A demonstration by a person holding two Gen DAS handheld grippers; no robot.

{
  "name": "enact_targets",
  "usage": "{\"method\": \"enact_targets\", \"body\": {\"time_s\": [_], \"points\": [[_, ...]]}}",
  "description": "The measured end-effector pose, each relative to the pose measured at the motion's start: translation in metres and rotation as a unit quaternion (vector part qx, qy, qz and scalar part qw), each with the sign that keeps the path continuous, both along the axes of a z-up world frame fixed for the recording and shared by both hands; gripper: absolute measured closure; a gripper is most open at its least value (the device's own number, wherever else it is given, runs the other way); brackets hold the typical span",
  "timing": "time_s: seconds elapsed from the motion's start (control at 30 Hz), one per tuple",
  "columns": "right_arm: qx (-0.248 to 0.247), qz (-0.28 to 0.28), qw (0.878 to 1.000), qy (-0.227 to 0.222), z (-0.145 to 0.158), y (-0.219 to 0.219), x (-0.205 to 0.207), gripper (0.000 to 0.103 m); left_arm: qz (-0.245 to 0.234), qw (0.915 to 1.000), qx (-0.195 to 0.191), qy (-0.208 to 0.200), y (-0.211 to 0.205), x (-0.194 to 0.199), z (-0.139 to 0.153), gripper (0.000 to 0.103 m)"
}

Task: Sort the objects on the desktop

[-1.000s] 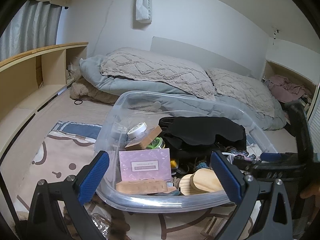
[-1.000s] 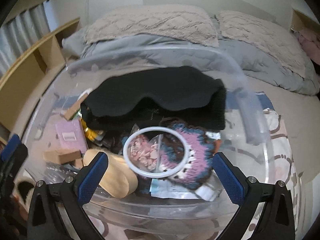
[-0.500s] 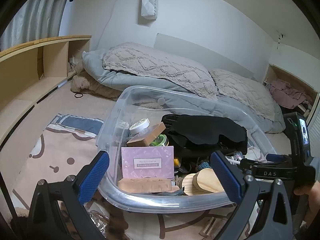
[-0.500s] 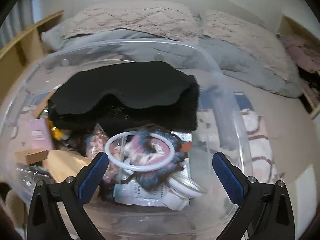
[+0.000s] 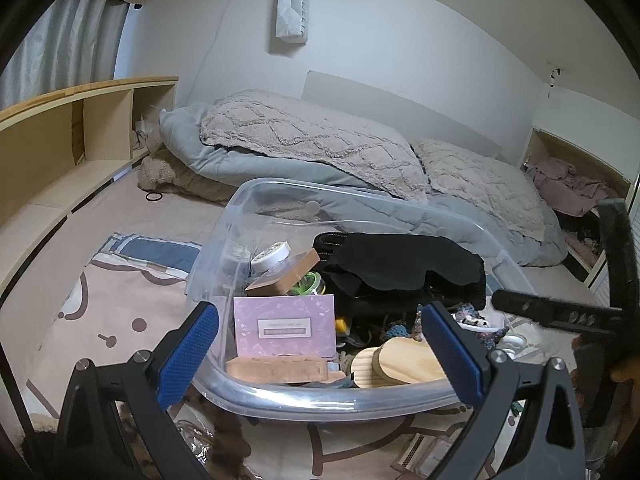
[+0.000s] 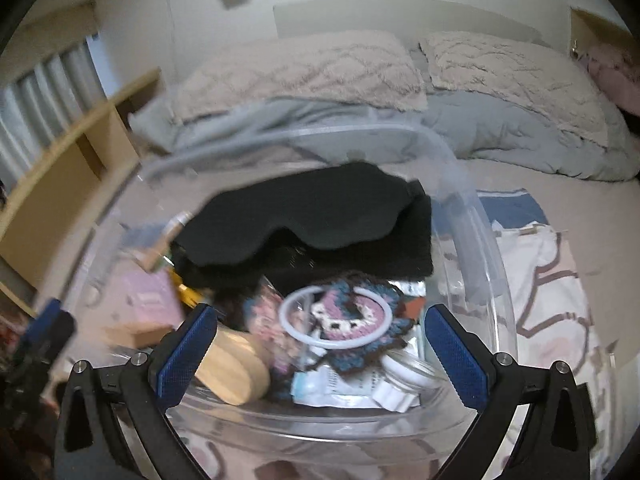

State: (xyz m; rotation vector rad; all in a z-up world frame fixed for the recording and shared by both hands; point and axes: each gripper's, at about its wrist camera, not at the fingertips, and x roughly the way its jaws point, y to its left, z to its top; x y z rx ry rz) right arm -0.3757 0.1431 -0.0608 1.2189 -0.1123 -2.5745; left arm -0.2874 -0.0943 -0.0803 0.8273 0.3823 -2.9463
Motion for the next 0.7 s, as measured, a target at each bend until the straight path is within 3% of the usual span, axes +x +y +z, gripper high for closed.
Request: {"method": "enact_targets", "body": {"time_s": [0.17,0.4,0.7], "points": [[-0.048,0.004,0.999,0.016,0.008,0.010,0.008,0.000,0.002,1.0000,-0.004,0.003,0.002,0.004,0.003,0.001],[-0.065,0.008,0.996,0.053,0.013,0.019,0.019,0.000,0.006,1.0000,-0.004,-0.001,0.004,0.009,0.008,0.000],[-0.030,0.020,0.995,0.096,0.021,0.027,0.036,0.000,0.013,0.9998,-0.016,0.006,0.010,0.020,0.018,0.000]]}}
